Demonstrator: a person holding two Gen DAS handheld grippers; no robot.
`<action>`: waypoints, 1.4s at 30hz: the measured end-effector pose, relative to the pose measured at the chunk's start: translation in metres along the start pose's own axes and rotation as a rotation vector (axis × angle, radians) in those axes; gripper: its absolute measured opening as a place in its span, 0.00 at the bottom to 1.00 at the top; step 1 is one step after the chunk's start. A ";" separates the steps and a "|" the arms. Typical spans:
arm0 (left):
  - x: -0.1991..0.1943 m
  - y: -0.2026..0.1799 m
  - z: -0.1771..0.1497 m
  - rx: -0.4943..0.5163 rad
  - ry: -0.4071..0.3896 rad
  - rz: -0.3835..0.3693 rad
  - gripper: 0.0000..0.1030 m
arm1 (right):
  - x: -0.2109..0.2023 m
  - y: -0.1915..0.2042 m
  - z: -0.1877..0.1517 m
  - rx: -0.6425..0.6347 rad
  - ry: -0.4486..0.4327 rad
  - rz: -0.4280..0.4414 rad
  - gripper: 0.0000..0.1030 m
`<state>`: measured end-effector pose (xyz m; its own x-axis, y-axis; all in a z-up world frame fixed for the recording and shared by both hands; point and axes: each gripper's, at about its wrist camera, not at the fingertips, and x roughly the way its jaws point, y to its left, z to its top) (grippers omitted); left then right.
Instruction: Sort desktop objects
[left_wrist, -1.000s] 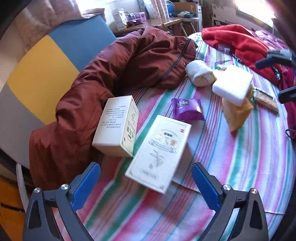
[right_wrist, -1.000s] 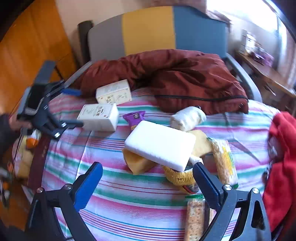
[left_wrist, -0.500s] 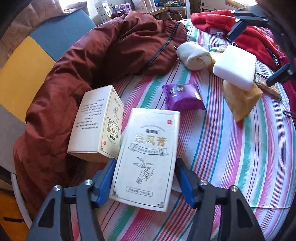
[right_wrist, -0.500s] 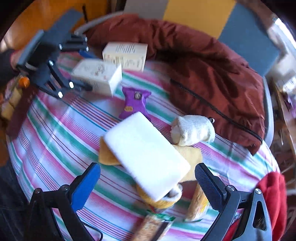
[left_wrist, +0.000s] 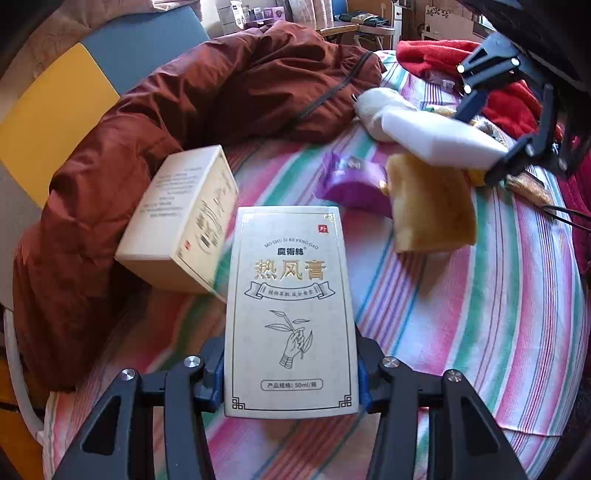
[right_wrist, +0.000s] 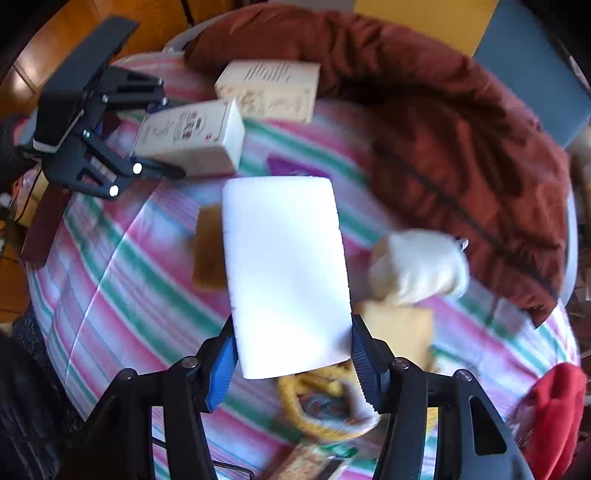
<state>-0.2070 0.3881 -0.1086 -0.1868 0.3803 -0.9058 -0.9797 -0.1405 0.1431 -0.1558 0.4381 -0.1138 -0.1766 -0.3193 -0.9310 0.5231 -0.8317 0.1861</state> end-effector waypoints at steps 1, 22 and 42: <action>-0.001 -0.007 0.000 -0.003 -0.001 0.003 0.50 | 0.003 0.002 -0.002 0.000 0.003 0.002 0.56; -0.116 -0.046 -0.073 -0.370 -0.152 0.104 0.50 | -0.031 0.097 -0.017 0.254 -0.315 0.093 0.55; -0.230 -0.048 -0.238 -0.806 -0.271 0.429 0.50 | -0.035 0.276 0.039 0.142 -0.434 0.313 0.55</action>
<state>-0.0998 0.0904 -0.0024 -0.6289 0.3344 -0.7019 -0.4969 -0.8672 0.0321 -0.0377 0.2018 -0.0172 -0.3736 -0.6940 -0.6154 0.4938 -0.7105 0.5014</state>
